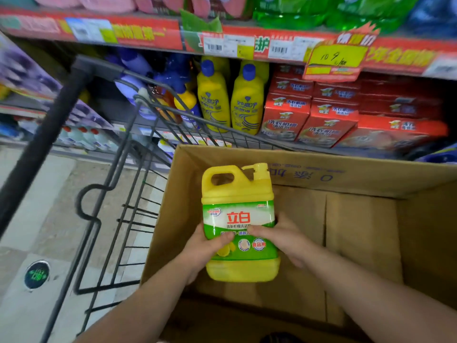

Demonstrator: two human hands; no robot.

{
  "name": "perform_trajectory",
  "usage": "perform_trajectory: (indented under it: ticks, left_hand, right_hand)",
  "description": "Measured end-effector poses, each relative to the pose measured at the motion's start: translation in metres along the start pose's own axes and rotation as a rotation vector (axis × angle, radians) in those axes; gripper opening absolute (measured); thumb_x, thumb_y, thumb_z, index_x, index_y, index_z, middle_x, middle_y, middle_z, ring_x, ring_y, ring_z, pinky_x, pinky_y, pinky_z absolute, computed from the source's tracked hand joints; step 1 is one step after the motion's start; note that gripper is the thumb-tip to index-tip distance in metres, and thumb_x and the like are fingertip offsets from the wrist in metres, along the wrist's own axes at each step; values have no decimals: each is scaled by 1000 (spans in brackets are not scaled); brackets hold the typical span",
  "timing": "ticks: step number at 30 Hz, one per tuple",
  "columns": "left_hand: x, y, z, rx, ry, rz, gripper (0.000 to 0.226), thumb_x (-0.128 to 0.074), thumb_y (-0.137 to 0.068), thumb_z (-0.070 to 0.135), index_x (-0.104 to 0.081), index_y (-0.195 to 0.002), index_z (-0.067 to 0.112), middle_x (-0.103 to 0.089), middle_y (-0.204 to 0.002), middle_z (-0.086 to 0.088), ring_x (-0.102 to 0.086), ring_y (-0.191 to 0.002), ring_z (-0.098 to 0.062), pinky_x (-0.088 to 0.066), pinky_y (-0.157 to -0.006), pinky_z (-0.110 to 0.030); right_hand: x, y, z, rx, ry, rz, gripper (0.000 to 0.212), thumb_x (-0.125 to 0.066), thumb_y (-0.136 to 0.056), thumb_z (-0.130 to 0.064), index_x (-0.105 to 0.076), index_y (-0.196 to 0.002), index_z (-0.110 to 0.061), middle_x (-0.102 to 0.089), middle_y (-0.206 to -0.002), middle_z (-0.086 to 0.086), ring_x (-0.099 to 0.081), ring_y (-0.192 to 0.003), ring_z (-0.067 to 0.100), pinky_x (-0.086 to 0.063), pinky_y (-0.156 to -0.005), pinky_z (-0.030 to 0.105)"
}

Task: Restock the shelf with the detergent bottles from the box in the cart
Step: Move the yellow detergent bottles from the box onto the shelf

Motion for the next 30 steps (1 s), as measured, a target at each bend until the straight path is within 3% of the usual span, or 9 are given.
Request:
perform_trajectory:
  ticks: [3, 8, 14, 18, 22, 24, 27, 30]
  left_hand:
    - [1, 30, 30, -88, 28, 22, 56, -77, -74, 26, -46, -121, 24, -67, -113, -3, -65, -98, -19, -52, -79, -32]
    - [12, 81, 74, -226, 91, 87, 55, -76, -74, 23, -49, -122, 17, -67, -113, -7, -66, -100, -24, -52, -92, -42]
    - [45, 149, 110, -417, 193, 142, 39, -73, -73, 18, -57, -108, 21, -75, -91, 4, -72, -79, -12, -55, -58, -21]
    - [89, 204, 120, -480, 217, 253, 57, -78, -57, 35, -55, -108, 23, -74, -91, 7, -72, -79, -10, -56, -61, -21]
    - [146, 257, 116, -550, 204, 393, 74, -77, -52, 46, -53, -118, 23, -71, -108, 2, -69, -92, -14, -56, -74, -28]
    - [177, 280, 109, -596, 235, 432, 72, -78, -55, 43, -55, -119, 21, -71, -107, 1, -70, -92, -16, -57, -76, -31]
    - [231, 312, 93, -635, 267, 481, 54, -76, -71, 32, -54, -119, 21, -71, -105, 1, -71, -87, -14, -57, -66, -24]
    - [291, 343, 63, -629, 295, 554, 51, -73, -77, 30, -50, -122, 20, -69, -110, -2, -68, -92, -16, -56, -74, -28]
  right_hand:
    - [0, 25, -40, 90, 10, 14, 55, -88, -58, -29, -50, -97, -29, -67, -90, -12, -67, -74, 1, -52, -54, 17]
    - [-9, 61, -103, 232, 66, -10, 57, -87, -61, -30, -50, -105, -28, -65, -96, -8, -66, -80, 5, -52, -58, 17]
    - [-48, 104, -172, 434, 136, -112, 49, -85, -66, -25, -49, -98, -30, -63, -85, -14, -63, -61, -5, -45, -44, 8]
    - [-100, 138, -209, 539, 185, -214, 50, -85, -65, -25, -56, -106, -25, -69, -92, -9, -69, -71, 1, -53, -54, 15]
    - [-167, 173, -236, 632, 238, -283, 49, -85, -65, -27, -58, -106, -22, -70, -97, -4, -70, -76, 6, -55, -60, 20]
    - [-205, 190, -246, 670, 278, -315, 53, -84, -66, -28, -57, -111, -18, -69, -103, 0, -69, -83, 11, -56, -67, 24]
    - [-270, 213, -251, 707, 298, -353, 53, -84, -66, -27, -57, -111, -16, -68, -104, 2, -68, -85, 13, -56, -70, 25]
    - [-343, 234, -244, 745, 302, -408, 34, -83, -68, -24, -58, -92, -26, -68, -87, -7, -66, -70, 1, -52, -56, 13]
Point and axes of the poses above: each hand's wrist, its own y-axis away from the middle knuckle, its own x-axis out of the back of the hand, z = x × y, the point moved 5 cm from there along -y, towards the middle knuckle
